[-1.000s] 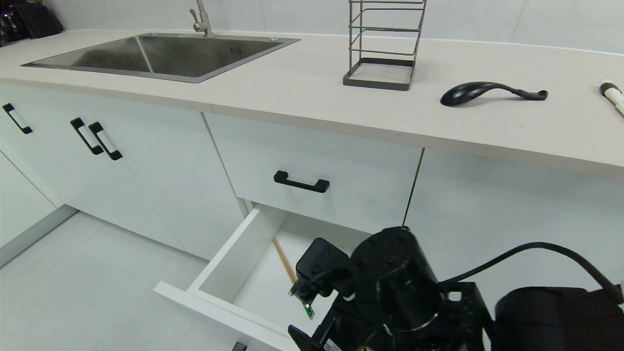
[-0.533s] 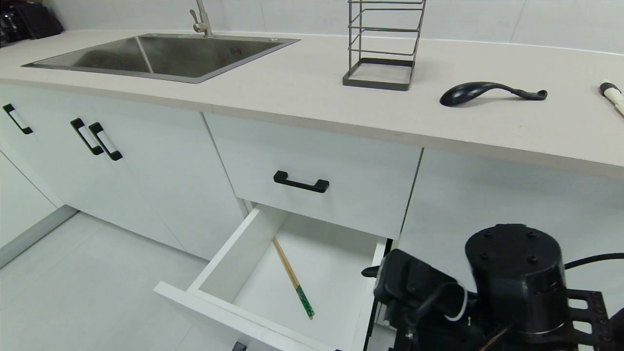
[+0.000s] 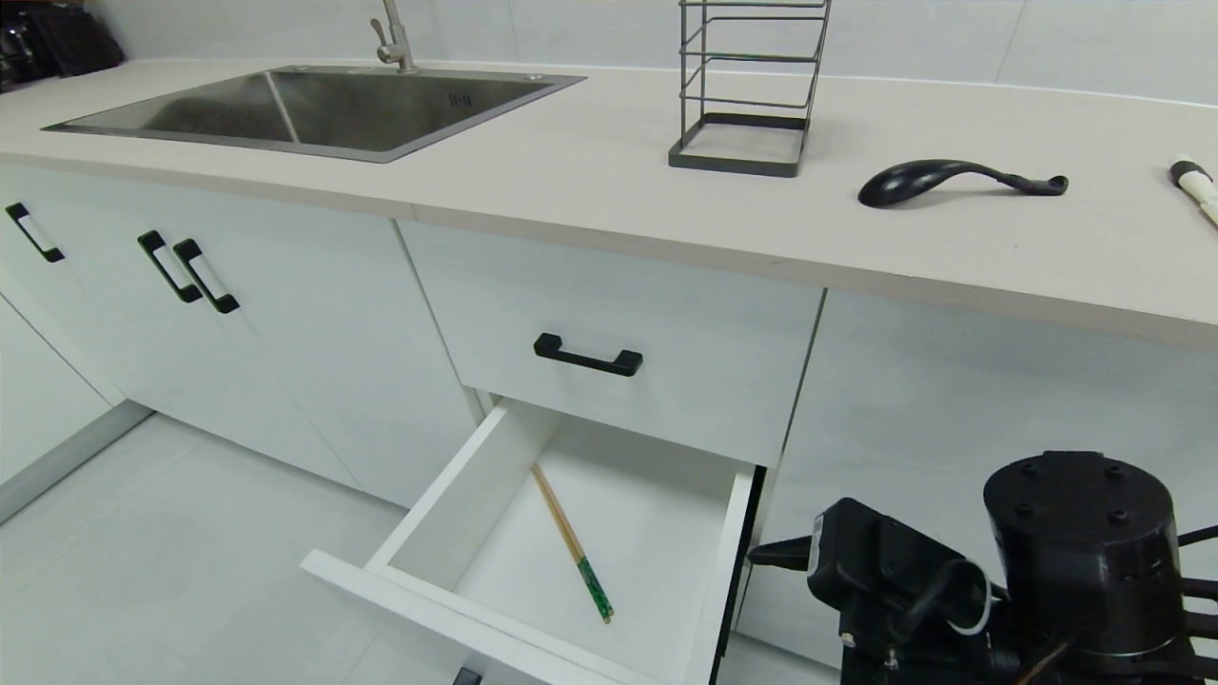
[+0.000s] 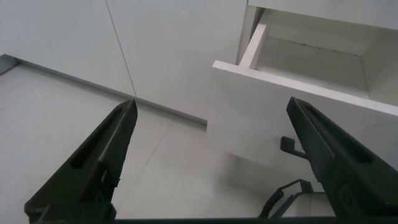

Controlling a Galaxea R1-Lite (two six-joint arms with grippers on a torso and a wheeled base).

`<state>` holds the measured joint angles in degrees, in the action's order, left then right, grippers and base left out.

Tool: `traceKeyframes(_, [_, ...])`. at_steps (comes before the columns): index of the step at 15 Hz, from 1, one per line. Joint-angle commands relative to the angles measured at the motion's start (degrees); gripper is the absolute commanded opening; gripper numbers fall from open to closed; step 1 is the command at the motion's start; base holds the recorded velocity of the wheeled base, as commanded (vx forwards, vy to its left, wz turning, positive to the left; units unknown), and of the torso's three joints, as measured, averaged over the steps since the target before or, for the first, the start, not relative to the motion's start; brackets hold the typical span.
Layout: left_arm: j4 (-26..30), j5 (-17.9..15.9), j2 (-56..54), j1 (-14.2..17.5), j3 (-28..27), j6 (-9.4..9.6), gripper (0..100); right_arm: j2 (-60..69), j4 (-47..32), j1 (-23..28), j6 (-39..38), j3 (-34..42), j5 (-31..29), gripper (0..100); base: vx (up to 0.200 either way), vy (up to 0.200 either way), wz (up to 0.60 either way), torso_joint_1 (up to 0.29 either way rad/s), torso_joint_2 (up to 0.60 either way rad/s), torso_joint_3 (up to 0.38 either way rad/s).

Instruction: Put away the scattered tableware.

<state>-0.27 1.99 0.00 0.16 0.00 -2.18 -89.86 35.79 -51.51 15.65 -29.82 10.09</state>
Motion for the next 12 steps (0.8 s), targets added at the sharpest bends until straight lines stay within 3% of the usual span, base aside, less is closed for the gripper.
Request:
traceKeyframes(1, [-0.08,0.03,0.0,0.02,0.0,-0.02,100,-5.42,8.59,0.0,0.61,1.69,0.01,100,0.0,0.0,0.0,0.0,0.0,0.0])
traceKeyframes(2, [0.0,0.03,0.0,0.02,0.0,-0.02,100,-8.76,16.68,0.0,0.61,2.66,0.01,100,0.0,0.0,0.0,0.0,0.0,0.0])
traceKeyframes(3, [-0.08,0.03,0.0,0.02,0.0,-0.02,100,-9.55,18.52,0.0,0.61,2.92,0.01,100,0.0,0.0,0.0,0.0,0.0,0.0])
traceKeyframes(5, [-0.08,0.03,0.0,0.02,0.0,-0.02,100,-16.32,33.29,-0.17,0.61,4.15,-0.07,100,0.0,0.0,0.0,0.0,0.0,0.0])
traceKeyframes(12, [0.0,0.03,0.0,0.02,0.0,-0.02,100,-16.14,33.47,-1.58,0.52,3.89,-0.43,100,0.0,0.0,0.0,0.0,0.0,0.0])
